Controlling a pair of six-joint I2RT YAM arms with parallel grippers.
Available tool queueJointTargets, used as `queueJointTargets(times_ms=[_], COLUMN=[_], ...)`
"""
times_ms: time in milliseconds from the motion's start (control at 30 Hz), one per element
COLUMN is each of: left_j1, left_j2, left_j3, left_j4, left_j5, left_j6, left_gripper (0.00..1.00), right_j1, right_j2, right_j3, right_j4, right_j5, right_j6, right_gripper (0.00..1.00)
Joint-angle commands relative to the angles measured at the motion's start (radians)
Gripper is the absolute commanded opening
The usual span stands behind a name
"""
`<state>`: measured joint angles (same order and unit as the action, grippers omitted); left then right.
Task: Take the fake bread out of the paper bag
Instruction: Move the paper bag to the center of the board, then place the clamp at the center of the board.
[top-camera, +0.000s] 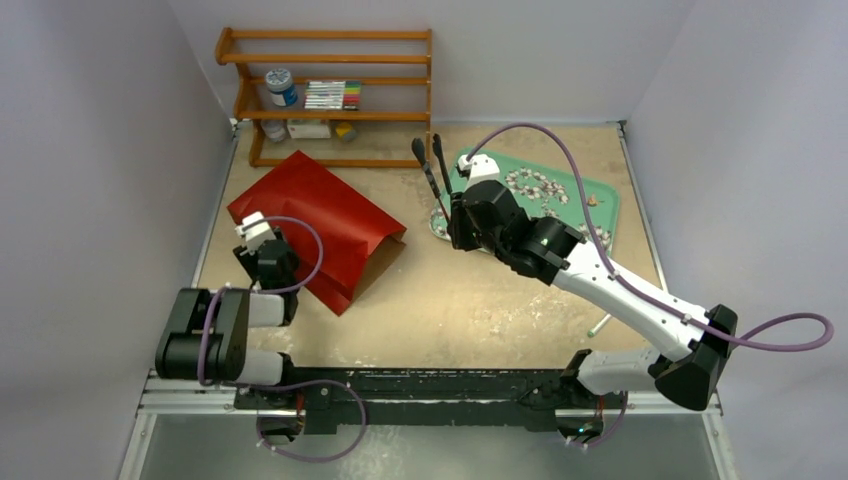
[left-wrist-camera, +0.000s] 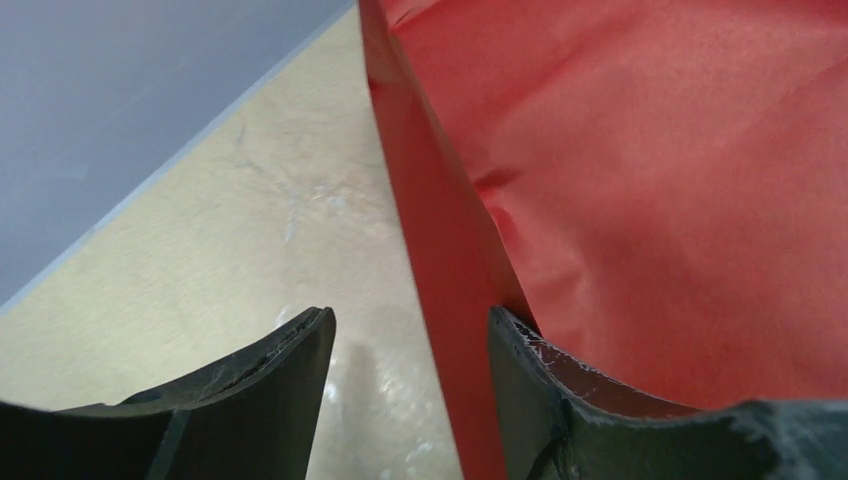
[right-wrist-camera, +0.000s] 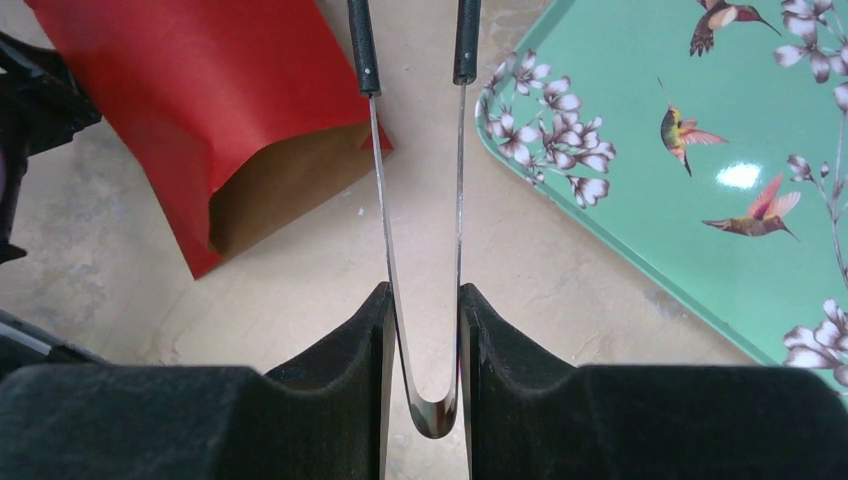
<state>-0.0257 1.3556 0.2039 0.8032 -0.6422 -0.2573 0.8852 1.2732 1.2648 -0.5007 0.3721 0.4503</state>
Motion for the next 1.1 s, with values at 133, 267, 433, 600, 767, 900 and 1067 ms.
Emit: queueJointTargets(times_ms=[133,267,433,600,767,900,1067], left_j1=[0.032,0.030,0.030,0.031,0.030,0.030,0.030], left_j2=[0.307,0.308,0.296,0.295,0.296,0.296,0.296], left_j3=[0.084,0.100,0.103,0.104,0.106,0.106,0.106], left_j4=[0.437,0.404,0.378,0.371,0.370,0.372,0.372], left_j5=[0.287,0.303,0.306,0.305,0.305,0.305,0.305], left_j6=[0.087,0.096,0.096,0.097,0.096,0.096,0.097], left_gripper=[0.47,0.43,0.72,0.75,0.76,0.77,0.78], right_j1=[-0.008,-0.009,-0.009,-0.016,-0.039,-0.042,-0.056], right_j2=[-0.018,-0.014,0.006,0.073,0.090,0.144,0.183], right_j3=[0.040,0.018,-0.031,-0.082,-0.179,-0.223,-0.315], right_j4=[-0.004,0.004,0.048,0.116,0.250,0.287,0.354], right_j5=[0.019,0.007,0.004,0.006,-0.037,-0.051,-0.052], right_j6=[-0.016,-0.008,-0.009,-0.019,-0.012,0.028,0.097], right_gripper=[0.29,0.29,0.29,0.29,0.29,0.29,0.29])
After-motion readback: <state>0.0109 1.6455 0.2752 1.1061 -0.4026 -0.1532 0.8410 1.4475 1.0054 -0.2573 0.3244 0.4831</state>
